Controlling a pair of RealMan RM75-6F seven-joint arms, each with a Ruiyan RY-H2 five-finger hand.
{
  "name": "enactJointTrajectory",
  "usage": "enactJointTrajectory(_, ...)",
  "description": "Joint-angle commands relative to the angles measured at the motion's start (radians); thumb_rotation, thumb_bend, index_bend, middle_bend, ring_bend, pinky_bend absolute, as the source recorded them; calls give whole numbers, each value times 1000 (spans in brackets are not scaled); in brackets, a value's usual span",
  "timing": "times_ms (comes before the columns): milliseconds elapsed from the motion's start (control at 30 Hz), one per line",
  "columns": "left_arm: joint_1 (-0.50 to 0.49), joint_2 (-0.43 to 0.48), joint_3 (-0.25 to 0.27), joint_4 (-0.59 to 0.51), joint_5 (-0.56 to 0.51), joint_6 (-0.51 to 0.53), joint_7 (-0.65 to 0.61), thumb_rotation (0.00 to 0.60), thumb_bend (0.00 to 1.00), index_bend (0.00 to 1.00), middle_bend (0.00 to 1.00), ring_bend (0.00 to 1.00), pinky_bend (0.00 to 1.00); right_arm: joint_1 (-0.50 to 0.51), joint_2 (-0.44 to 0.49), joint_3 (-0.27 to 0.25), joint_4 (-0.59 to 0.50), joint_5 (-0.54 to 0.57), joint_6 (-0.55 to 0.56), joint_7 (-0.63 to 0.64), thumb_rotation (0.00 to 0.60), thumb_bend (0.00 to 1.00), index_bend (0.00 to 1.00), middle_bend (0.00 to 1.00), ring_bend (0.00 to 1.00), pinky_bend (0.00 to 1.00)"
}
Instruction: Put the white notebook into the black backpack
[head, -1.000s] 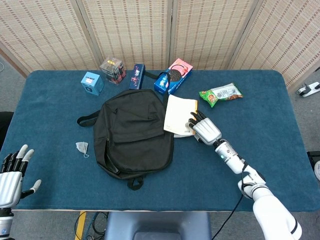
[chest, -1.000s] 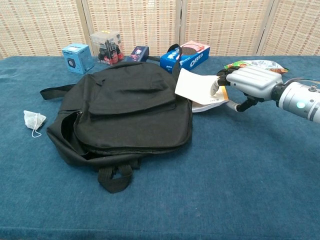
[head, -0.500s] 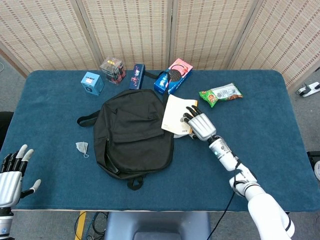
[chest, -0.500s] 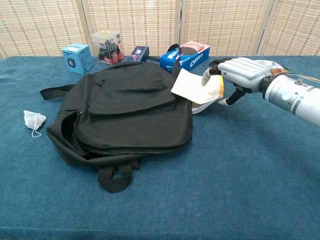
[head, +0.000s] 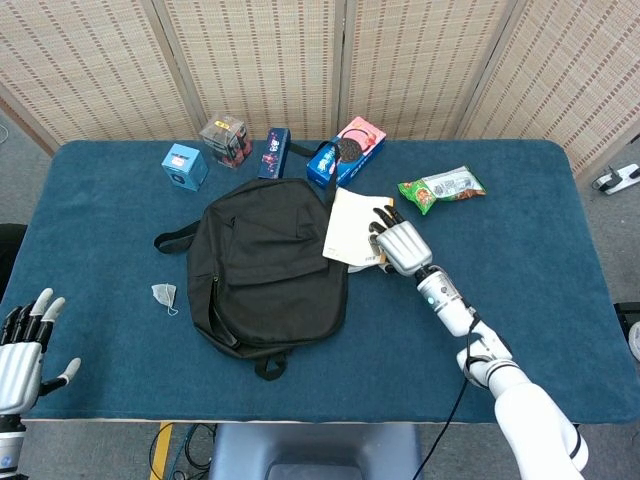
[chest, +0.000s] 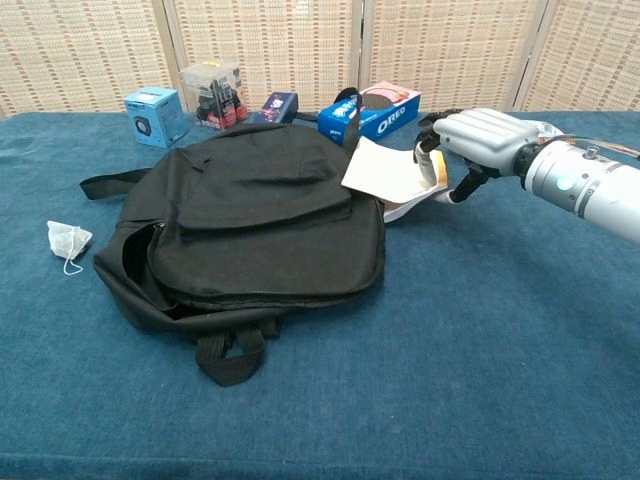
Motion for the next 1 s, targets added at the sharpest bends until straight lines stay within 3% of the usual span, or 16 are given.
enactJointTrajectory(33, -3, 2, -2, 2, 1, -2, -3, 600, 256, 9, 0, 10, 0, -1, 6, -3, -2, -2, 4, -4, 600, 325, 608, 322, 80, 73)
enactJointTrajectory(267, -36, 20, -12, 7, 24, -31, -18, 600, 256, 9, 0, 10, 0, -24, 39, -5, -11, -12, 94, -41, 600, 442, 632, 350, 105, 95)
enactJointTrajectory(533, -111, 53, -30, 3, 79, -85, -45, 600, 256, 9, 0, 10, 0, -64, 115, -2, -73, -24, 238, -92, 600, 499, 632, 359, 124, 119)
enactJointTrajectory(767, -207, 71, -50, 1, 132, -164, -94, 600, 256, 24, 0, 12, 0, -88, 232, 27, -207, -21, 354, -156, 600, 508, 632, 367, 133, 122)
enactJointTrajectory(1000, -319, 74, -64, -7, 193, -250, -148, 600, 256, 29, 0, 16, 0, -125, 391, 55, -427, -20, 440, -261, 600, 508, 632, 371, 139, 124)
